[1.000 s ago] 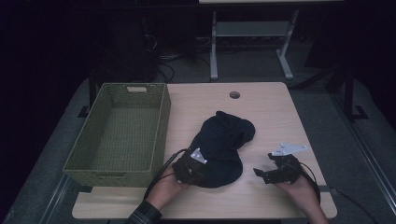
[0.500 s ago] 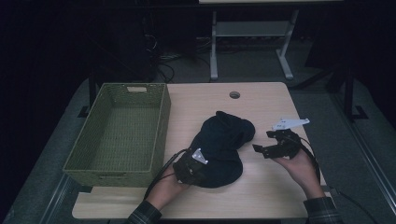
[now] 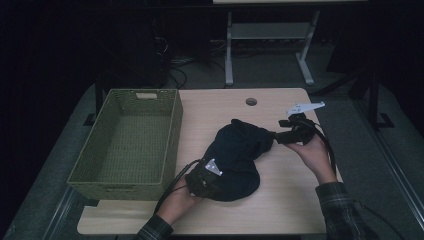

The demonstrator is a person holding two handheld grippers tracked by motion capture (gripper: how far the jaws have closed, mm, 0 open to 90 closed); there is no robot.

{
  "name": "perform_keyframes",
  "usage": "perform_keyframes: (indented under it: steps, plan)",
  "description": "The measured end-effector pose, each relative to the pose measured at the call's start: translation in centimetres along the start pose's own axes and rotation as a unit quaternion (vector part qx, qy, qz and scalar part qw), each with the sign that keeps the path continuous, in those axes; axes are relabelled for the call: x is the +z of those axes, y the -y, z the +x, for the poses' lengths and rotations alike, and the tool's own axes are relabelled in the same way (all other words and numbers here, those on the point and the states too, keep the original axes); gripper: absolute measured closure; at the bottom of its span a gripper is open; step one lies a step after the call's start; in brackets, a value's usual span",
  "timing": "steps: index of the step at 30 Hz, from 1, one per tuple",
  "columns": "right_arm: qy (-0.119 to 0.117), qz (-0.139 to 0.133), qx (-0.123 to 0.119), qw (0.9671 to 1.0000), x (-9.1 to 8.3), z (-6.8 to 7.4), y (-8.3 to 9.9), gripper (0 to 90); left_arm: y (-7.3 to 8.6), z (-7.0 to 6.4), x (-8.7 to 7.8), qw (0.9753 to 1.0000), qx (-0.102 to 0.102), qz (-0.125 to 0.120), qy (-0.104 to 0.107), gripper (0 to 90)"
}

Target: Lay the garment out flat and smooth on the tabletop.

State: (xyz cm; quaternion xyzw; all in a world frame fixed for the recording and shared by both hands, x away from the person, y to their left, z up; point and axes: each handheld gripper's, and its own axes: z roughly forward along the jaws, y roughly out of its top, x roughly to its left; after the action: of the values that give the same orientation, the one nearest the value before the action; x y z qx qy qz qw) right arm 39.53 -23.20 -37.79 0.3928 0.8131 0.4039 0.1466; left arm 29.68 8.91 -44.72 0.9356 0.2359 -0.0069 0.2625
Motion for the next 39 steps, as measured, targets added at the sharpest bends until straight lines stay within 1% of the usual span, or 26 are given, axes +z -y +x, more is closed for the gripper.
perform_keyframes:
  steps: [3,4,6,10,11,13,14,16,17,20,21,22,24,26,27,28,29,30,31,33,36,38,39]
  plan:
    - [-0.004,0.004,0.007,1.0000,0.8,-0.8,-0.9,30.8,-0.1,-0.2,0.0,1.0000,0.003,0.004,-0.003,85.3]
    - [-0.006,0.009,0.008,0.9999,1.2,-1.0,-1.2,30.7,-0.2,-0.2,0.0,0.9999,0.008,0.007,-0.006,85.5]
    - [-0.005,0.012,0.006,0.9999,1.9,-1.4,-1.7,31.2,-0.2,-0.2,0.0,0.9999,0.006,0.008,-0.004,85.7]
    - [-0.014,0.023,0.018,0.9995,3.5,-2.2,-2.4,32.9,-0.2,0.0,0.0,1.0000,0.004,0.008,0.001,85.7]
    - [-0.019,0.019,0.018,0.9995,4.0,-2.4,-2.5,34.6,-0.2,-0.1,0.0,1.0000,0.004,0.009,0.000,85.7]
    - [-0.028,0.029,0.020,0.9990,4.8,-2.7,-2.6,34.6,-0.2,-0.1,0.0,1.0000,0.004,0.009,0.000,85.6]
    - [-0.028,0.032,0.019,0.9989,5.1,-2.7,-2.7,35.0,-0.2,-0.1,0.0,1.0000,-0.003,0.006,0.002,85.6]
    - [-0.039,0.041,0.022,0.9982,6.0,-2.8,-2.7,36.9,-0.2,-0.1,0.1,1.0000,-0.002,0.005,0.003,85.5]
    - [-0.038,0.049,0.020,0.9979,6.5,-2.8,-2.7,37.2,-0.2,-0.1,0.0,1.0000,-0.002,0.006,0.003,85.5]
    - [-0.049,0.060,0.023,0.9967,7.5,-2.9,-2.5,38.9,-0.2,-0.1,0.0,1.0000,0.001,0.007,0.001,85.3]
    - [-0.052,0.069,0.025,0.9959,8.0,-2.9,-2.3,39.8,-0.2,-0.1,0.0,1.0000,-0.002,0.006,0.002,85.3]
    - [-0.055,0.074,0.026,0.9954,8.3,-2.9,-2.1,40.7,-0.2,-0.1,0.0,1.0000,-0.001,0.006,0.001,85.3]
    - [-0.061,0.092,0.026,0.9935,9.4,-3.0,-1.6,43.6,-0.2,-0.1,0.1,1.0000,0.000,0.006,0.001,85.3]
    - [-0.063,0.104,0.029,0.9922,10.1,-3.0,-1.2,45.0,-0.2,-0.1,0.1,1.0000,-0.001,0.006,0.001,85.3]
    - [-0.065,0.108,0.031,0.9915,10.4,-3.0,-1.0,48.0,-0.2,-0.1,0.1,1.0000,0.000,0.006,0.001,85.3]
    - [-0.066,0.111,0.029,0.9912,10.7,-3.0,-0.9,48.9,-0.2,-0.2,0.1,1.0000,0.000,0.006,0.000,85.3]
    - [-0.064,0.113,0.029,0.9911,11.0,-3.0,-0.7,49.5,-0.2,-0.1,0.0,1.0000,0.003,0.009,0.000,85.2]
    - [-0.065,0.116,0.031,0.9907,11.1,-2.9,-0.7,51.3,-0.2,-0.1,0.0,1.0000,0.001,0.009,0.001,85.2]
    - [-0.065,0.119,0.029,0.9903,11.3,-3.0,-0.5,52.2,-0.2,-0.1,0.0,1.0000,0.002,0.009,0.000,85.3]
    - [-0.063,0.130,0.030,0.9891,11.7,-2.9,-0.2,53.7,-0.2,-0.1,0.0,0.9999,0.006,0.010,-0.002,85.2]
    - [-0.063,0.128,0.031,0.9892,11.9,-2.8,0.2,56.9,-0.2,-0.2,0.0,0.9999,0.005,0.010,-0.002,85.2]
    - [-0.065,0.125,0.037,0.9893,11.9,-2.7,0.5,61.6,-0.2,-0.2,0.0,0.9999,0.005,0.009,-0.002,85.2]
    - [-0.069,0.123,0.037,0.9893,11.9,-2.8,0.6,66.8,-0.2,-0.1,0.0,0.9999,0.004,0.010,-0.002,85.2]
